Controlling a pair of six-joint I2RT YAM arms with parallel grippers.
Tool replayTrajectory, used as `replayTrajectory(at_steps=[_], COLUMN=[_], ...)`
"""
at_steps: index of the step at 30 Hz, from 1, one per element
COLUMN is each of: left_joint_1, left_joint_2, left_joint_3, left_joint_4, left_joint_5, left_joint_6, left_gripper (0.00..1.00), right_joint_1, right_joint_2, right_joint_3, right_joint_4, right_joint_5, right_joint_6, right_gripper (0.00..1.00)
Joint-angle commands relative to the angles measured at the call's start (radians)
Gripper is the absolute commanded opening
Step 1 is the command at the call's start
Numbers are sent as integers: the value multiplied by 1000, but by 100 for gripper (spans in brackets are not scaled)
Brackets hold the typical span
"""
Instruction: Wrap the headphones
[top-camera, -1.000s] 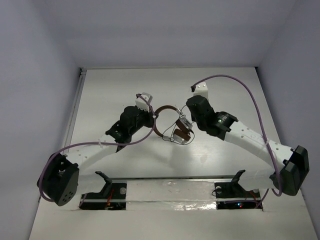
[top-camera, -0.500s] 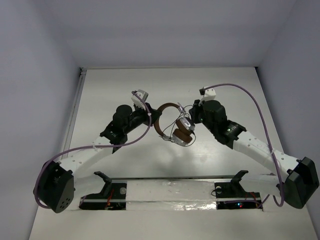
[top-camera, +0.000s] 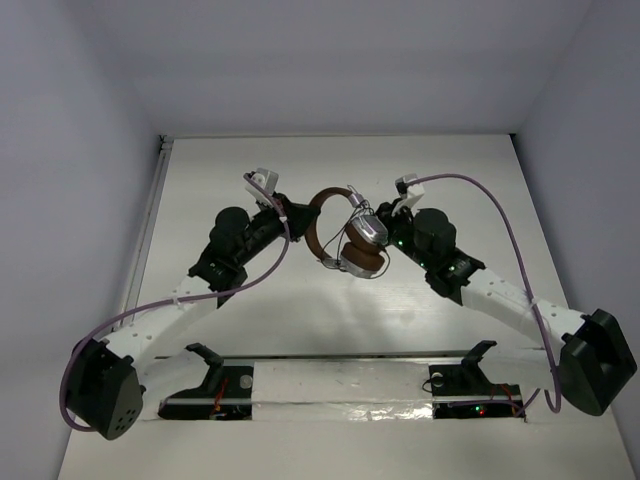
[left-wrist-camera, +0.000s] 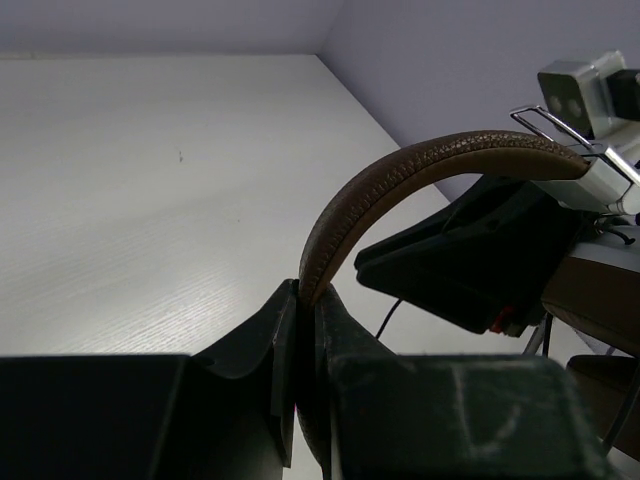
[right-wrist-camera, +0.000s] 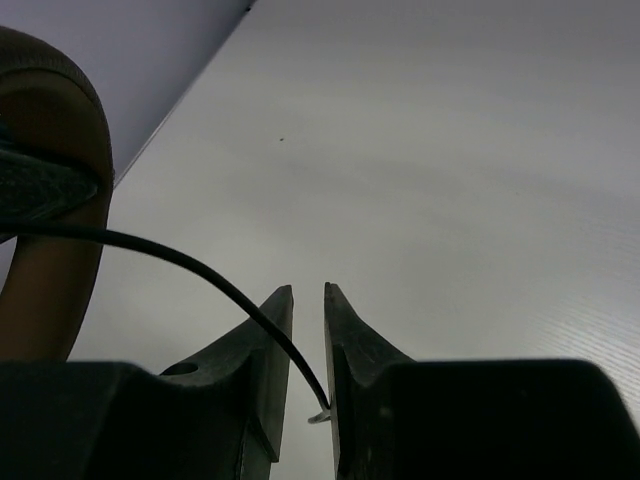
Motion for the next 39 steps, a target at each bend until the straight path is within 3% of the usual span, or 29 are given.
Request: replayTrajectory(at_steps=[1, 13, 16, 28, 33, 39], left_joint_1=[9, 49, 49, 104, 113, 113], left_joint_2=[-53, -72, -70, -52, -38, -12], left_joint_3=[74, 169, 183, 174, 171, 157], left_joint_4=[89, -17, -44, -32, -23, -40], left_joint_5=[-31, -88, -125, -260, -309, -437], left_joint_6=[-66, -132, -156, -284, -308, -322], left_gripper=[0, 0, 0, 0, 0, 0], right_joint_1=[-3, -3, -3, -3, -3, 38], right_joint_2=[13, 105, 109, 142, 142, 114], right_joint_3=[-20, -57, -65, -121, -117, -105], right_joint_4=[160, 248, 252, 304, 280, 197], right_joint_5=[-58, -113, -124, -187, -188, -172], right_joint_6=[25, 64, 76, 169, 182, 200], right_gripper=[25, 23, 16, 22, 0, 0])
